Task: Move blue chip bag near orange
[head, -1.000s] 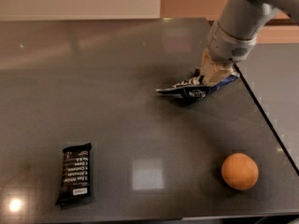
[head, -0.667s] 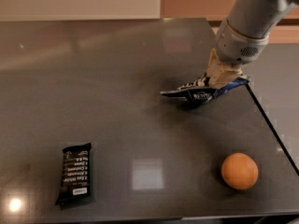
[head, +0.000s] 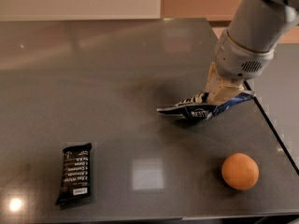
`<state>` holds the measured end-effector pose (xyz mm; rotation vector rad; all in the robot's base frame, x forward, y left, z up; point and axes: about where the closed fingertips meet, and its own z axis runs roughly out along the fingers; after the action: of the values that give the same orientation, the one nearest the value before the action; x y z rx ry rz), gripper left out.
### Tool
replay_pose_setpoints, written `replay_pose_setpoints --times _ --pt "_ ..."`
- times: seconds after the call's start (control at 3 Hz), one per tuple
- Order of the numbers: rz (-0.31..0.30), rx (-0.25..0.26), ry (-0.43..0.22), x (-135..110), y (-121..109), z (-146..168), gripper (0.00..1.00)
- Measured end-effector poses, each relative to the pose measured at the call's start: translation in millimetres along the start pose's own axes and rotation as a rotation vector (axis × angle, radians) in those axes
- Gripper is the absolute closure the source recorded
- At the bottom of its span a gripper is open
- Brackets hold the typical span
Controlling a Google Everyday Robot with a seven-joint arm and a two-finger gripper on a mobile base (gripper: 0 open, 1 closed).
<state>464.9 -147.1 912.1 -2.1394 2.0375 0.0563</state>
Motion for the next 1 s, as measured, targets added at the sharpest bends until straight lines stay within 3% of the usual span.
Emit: replay_pose_setpoints --times 0.33,1.0 --pt "0.001 -0.026 0.012 -8 23 4 1.00" --pt "0.028 -0.060 0.040 -14 55 12 0.59"
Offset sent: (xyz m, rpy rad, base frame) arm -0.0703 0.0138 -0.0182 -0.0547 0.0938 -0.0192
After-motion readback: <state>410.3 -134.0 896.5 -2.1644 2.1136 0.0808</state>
